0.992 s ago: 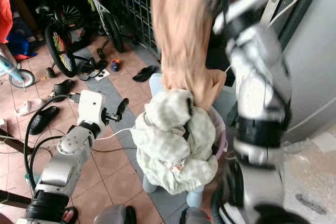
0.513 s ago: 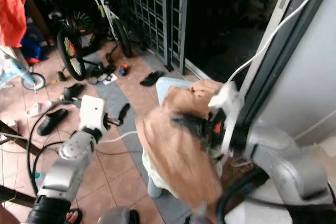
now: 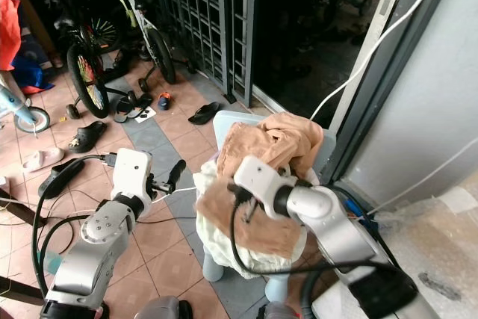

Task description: Clothes washing

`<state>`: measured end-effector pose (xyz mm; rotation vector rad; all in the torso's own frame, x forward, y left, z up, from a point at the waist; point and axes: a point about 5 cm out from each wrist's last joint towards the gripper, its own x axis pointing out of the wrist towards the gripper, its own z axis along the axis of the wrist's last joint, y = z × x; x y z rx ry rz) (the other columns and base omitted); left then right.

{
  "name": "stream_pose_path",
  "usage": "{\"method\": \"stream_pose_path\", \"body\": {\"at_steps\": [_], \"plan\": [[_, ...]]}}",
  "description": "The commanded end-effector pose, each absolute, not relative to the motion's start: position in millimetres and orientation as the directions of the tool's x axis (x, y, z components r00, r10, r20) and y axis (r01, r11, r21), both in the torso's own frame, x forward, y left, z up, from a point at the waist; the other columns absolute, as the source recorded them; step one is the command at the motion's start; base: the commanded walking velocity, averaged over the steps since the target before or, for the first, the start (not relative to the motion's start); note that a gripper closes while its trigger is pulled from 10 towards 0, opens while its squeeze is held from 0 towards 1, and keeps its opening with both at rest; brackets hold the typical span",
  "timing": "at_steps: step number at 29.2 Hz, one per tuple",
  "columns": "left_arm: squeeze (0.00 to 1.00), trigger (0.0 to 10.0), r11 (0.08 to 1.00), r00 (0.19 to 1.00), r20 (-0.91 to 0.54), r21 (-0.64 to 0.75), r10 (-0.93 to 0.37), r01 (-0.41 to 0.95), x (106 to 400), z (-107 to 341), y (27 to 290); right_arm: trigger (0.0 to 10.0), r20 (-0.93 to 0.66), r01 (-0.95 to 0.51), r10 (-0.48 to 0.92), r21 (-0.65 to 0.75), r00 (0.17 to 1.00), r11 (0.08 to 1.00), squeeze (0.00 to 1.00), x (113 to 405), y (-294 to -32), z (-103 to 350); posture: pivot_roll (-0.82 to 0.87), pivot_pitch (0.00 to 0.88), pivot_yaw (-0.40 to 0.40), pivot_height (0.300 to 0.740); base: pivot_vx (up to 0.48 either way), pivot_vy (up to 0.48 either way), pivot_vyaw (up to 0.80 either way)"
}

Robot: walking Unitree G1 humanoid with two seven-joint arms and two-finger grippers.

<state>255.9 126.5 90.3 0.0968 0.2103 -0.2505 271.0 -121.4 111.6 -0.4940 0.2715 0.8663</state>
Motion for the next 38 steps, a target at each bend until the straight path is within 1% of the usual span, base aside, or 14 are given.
{"method": "stream_pose_path", "body": {"at_steps": [1, 3, 6, 10, 15, 21, 26, 30, 31, 32, 33, 34, 35, 38], "plan": [[0.0, 10.0, 0.965, 0.945, -0.234, 0.081, -0.226, 0.251, 253.8, 94.9, 130.4, 10.0, -0.409, -0.732, 0.608, -0.337, 0.68, 0.592, 1.0, 280.6, -131.8, 114.7, 0.0, 0.017, 0.025, 0.74, 0.0, 0.0, 0.0], [0.0, 10.0, 0.95, 0.93, -0.247, 0.082, -0.273, 0.301, 253.0, 101.1, 125.3, 10.0, -0.41, -0.695, 0.563, -0.367, 0.718, 0.619, 1.0, 288.0, -142.9, 116.1, 0.01, 0.031, 0.021, 0.74, 0.0, 0.0, 0.0], [0.0, 10.0, 0.947, 0.928, -0.252, 0.096, -0.274, 0.306, 252.0, 99.4, 125.3, 10.0, -0.405, -0.677, 0.544, -0.386, 0.734, 0.626, 1.0, 291.7, -145.2, 115.6, 0.01, 0.038, 0.018, 0.74, 0.0, 0.0, 0.0], [0.0, 10.0, 0.95, 0.927, -0.267, 0.093, -0.263, 0.297, 247.3, 96.0, 126.0, 10.0, -0.316, -0.623, 0.537, -0.387, 0.782, 0.68, 1.0, 297.8, -142.2, 126.0, 0.01, 0.042, 0.015, 0.74, 0.0, 0.0, 0.0], [0.0, 10.0, 0.95, 0.922, -0.285, 0.09, -0.263, 0.298, 244.6, 96.3, 125.6, 10.0, -0.33, -0.657, 0.57, -0.311, 0.753, 0.687, 1.0, 297.5, -140.1, 123.9, 0.01, 0.043, 0.014, 0.74, 0.0, 0.0, 0.0], [0.0, 10.0, 0.95, 0.922, -0.282, 0.089, -0.264, 0.299, 246.4, 97.1, 124.2, 10.0, -0.324, -0.612, 0.521, -0.346, 0.789, 0.711, 1.0, 308.2, -141.1, 121.3, 0.0, 0.039, 0.014, 0.74, 0.0, 0.0, 0.0], [0.0, 10.0, 0.951, 0.924, -0.28, 0.089, -0.262, 0.296, 245.1, 98.0, 123.6, 10.0, -0.309, -0.537, 0.45, -0.311, 0.838, 0.784, 1.0, 323.8, -135.2, 118.4, 0.01, 0.038, 0.01, 0.74, 0.0, 0.0, 0.0], [0.0, 10.0, 0.954, 0.926, -0.282, 0.091, -0.25, 0.285, 243.7, 97.6, 125.7, 10.0, -0.298, -0.523, 0.442, -0.306, 0.846, 0.796, 1.0, 324.5, -132.7, 117.5, 0.02, 0.038, 0.006, 0.74, 0.0, 0.0, 0.0], [0.0, 10.0, 0.956, 0.929, -0.28, 0.095, -0.241, 0.277, 243.7, 97.5, 126.8, 10.0, -0.289, -0.496, 0.421, -0.277, 0.86, 0.823, 0.88, 325.3, -134.6, 116.5, 0.02, 0.037, 0.003, 0.74, 0.0, 0.0, 0.0], [0.0, 10.0, 0.959, 0.933, -0.278, 0.1, -0.228, 0.264, 244.0, 97.4, 128.2, 10.0, -0.282, -0.467, 0.398, -0.252, 0.873, 0.847, 0.61, 326.0, -137.2, 115.5, 0.02, 0.035, 0.002, 0.74, 0.0, 0.0, 0.0], [0.0, 10.0, 0.959, 0.933, -0.278, 0.1, -0.228, 0.264, 244.0, 97.4, 128.2, 10.0, -0.282, -0.467, 0.398, -0.252, 0.873, 0.847, 0.61, 326.0, -137.2, 115.5, 0.02, 0.035, 0.002, 0.74, 0.0, 0.0, 0.0], [0.0, 10.0, 0.961, 0.936, -0.275, 0.104, -0.219, 0.255, 244.7, 97.4, 129.2, 10.0, -0.286, -0.456, 0.385, -0.252, 0.878, 0.853, 0.21, 325.4, -139.3, 113.1, 0.02, 0.035, 0.004, 0.74, 0.0, 0.0, 0.0], [0.0, 10.0, 0.963, 0.938, -0.272, 0.105, -0.214, 0.25, 245.2, 97.6, 129.6, 10.0, -0.295, -0.457, 0.383, -0.245, 0.875, 0.855, 0.0, 323.4, -140.3, 110.1, 0.02, 0.035, 0.004, 0.74, 0.0, 0.0, 0.0], [0.0, 10.0, 0.963, 0.939, -0.271, 0.106, -0.211, 0.247, 246.0, 97.7, 129.6, 10.0, -0.313, -0.448, 0.372, -0.222, 0.874, 0.866, 0.0, 319.7, -141.8, 103.0, 0.01, 0.034, 0.006, 0.74, 0.0, 0.0, 0.0]]}}
